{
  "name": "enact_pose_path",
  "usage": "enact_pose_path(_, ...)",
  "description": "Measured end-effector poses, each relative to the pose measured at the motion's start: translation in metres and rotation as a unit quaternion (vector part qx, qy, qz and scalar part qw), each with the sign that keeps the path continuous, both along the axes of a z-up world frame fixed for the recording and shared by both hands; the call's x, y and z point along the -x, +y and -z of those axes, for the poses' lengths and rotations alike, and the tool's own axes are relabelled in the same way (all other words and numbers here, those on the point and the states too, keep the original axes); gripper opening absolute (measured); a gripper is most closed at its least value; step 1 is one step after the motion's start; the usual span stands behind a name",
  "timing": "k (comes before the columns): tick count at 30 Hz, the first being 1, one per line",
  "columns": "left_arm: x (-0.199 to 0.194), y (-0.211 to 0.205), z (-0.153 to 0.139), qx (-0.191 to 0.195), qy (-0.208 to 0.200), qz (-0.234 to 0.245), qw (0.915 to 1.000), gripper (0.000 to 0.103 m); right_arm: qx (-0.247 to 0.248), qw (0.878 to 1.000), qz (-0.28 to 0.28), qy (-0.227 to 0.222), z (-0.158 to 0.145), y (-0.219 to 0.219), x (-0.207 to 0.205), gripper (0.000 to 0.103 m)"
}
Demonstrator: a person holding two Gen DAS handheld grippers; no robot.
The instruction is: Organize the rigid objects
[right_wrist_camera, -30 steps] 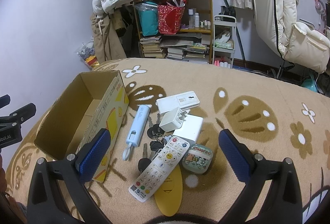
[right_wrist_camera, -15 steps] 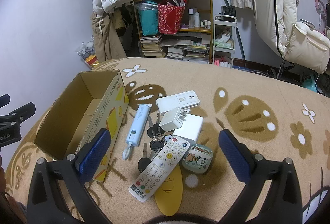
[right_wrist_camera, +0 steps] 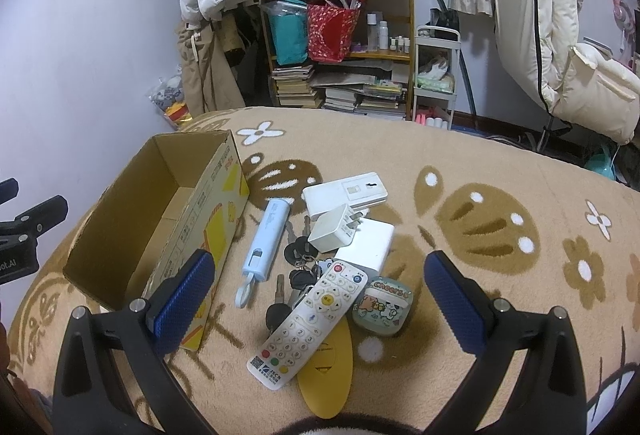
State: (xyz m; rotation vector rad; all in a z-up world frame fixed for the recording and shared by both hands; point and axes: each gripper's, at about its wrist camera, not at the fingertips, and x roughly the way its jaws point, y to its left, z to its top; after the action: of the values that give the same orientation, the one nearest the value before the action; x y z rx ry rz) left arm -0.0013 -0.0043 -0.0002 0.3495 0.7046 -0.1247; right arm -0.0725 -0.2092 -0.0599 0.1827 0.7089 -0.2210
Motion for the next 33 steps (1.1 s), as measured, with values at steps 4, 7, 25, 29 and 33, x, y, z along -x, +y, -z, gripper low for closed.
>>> enact_pose_path(4,-0.002,0.000,0.000,0.000,0.004,-0.001,1.0000,0.102,-0.001,1.000,0.000,0.001,0.001,0.001,0.000,0.103)
enact_pose_path(7,-0.007,-0.001,0.003,-0.003,0.012,0.001,0.9999,0.102,-0.002,1.000,0.000,0.003,0.004,0.002,-0.001,0.103)
enact_pose_path(25,-0.059,0.016,0.033,-0.017,0.077,-0.057,0.9953,0.102,-0.036,0.997,-0.005,0.072,0.031,-0.002,-0.031,0.103)
enact_pose_path(29,-0.066,0.013,0.048,-0.032,0.097,-0.061,0.9929,0.102,-0.042,0.995,-0.003,0.091,0.039,-0.004,-0.036,0.103)
enact_pose_path(33,-0.076,0.011,0.060,-0.041,0.110,-0.066,0.9909,0.102,-0.060,0.993,0.000,0.105,0.047,-0.007,-0.041,0.103)
